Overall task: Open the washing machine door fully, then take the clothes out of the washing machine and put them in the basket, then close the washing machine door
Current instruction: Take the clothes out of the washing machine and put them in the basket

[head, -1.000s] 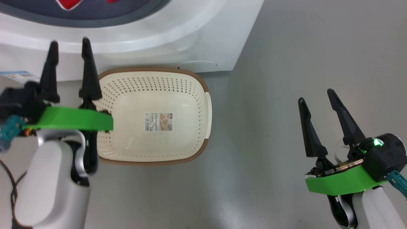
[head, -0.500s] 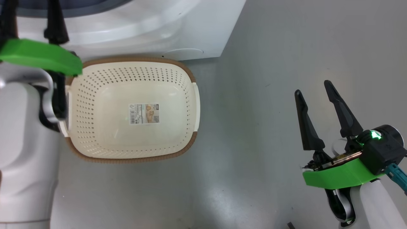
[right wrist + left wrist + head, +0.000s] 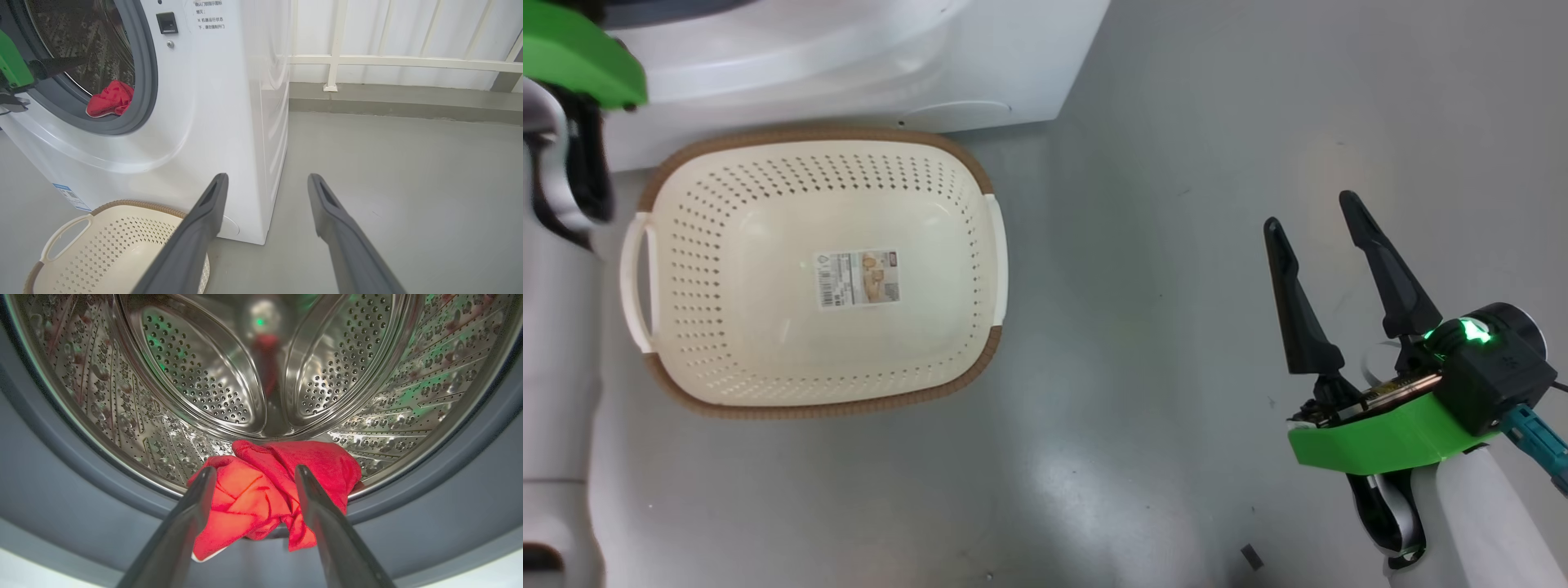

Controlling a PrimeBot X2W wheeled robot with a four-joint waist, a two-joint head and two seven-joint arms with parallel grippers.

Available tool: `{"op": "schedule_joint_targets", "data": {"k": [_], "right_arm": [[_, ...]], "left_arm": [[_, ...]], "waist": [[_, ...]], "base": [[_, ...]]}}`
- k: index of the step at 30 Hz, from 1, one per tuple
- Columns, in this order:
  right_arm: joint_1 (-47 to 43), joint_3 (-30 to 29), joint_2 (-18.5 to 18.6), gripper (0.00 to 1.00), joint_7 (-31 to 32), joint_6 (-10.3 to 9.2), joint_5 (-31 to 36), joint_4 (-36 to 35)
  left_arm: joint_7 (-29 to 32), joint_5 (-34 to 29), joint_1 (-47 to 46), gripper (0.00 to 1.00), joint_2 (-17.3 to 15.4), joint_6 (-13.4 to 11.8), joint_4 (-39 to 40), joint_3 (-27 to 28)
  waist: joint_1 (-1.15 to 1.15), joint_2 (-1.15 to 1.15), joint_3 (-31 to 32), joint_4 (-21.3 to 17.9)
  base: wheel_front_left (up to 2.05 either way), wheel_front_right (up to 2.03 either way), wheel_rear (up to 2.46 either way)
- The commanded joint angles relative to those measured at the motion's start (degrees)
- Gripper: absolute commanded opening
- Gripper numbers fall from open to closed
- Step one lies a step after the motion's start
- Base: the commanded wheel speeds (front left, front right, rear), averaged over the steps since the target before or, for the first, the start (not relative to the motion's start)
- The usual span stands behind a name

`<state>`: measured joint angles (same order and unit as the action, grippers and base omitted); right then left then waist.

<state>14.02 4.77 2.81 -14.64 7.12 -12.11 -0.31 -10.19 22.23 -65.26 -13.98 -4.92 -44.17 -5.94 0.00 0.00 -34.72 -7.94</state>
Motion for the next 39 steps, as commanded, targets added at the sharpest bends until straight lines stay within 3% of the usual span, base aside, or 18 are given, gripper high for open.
{"op": "schedule_joint_targets", "data": {"k": [1, 19, 26, 39], "right_arm": [[0.0, 1.6, 0.1, 1.0, -0.4, 0.36, 0.0, -1.1], [0.8, 3.4, 0.1, 1.0, -0.4, 0.36, -0.3, -0.6], [0.8, 4.4, 0.1, 1.0, -0.4, 0.36, -0.7, 0.6], [-0.1, 6.5, 0.1, 1.0, -0.4, 0.36, -1.4, 2.1]], "left_arm": [[-0.2, -0.4, -1.9, 1.0, -3.2, 0.4, 0.0, 0.9], [0.7, -0.8, -12.9, 1.0, -6.1, 1.5, -14.3, -0.7], [8.0, -1.2, -15.2, 1.0, -7.4, 2.2, -19.9, -2.3], [12.4, -4.0, -15.7, 1.0, -10.8, -0.5, -25.7, -5.8]], "waist": [[0.0, 0.0, -0.5, -0.6], [0.0, 0.0, -4.0, -3.3], [0.0, 0.0, -3.7, -4.4], [0.0, 0.0, -2.0, -7.3]], "base": [[0.0, 0.0, 0.0], [0.0, 0.0, 0.0], [0.0, 0.0, 0.0], [0.0, 0.0, 0.0]]}}
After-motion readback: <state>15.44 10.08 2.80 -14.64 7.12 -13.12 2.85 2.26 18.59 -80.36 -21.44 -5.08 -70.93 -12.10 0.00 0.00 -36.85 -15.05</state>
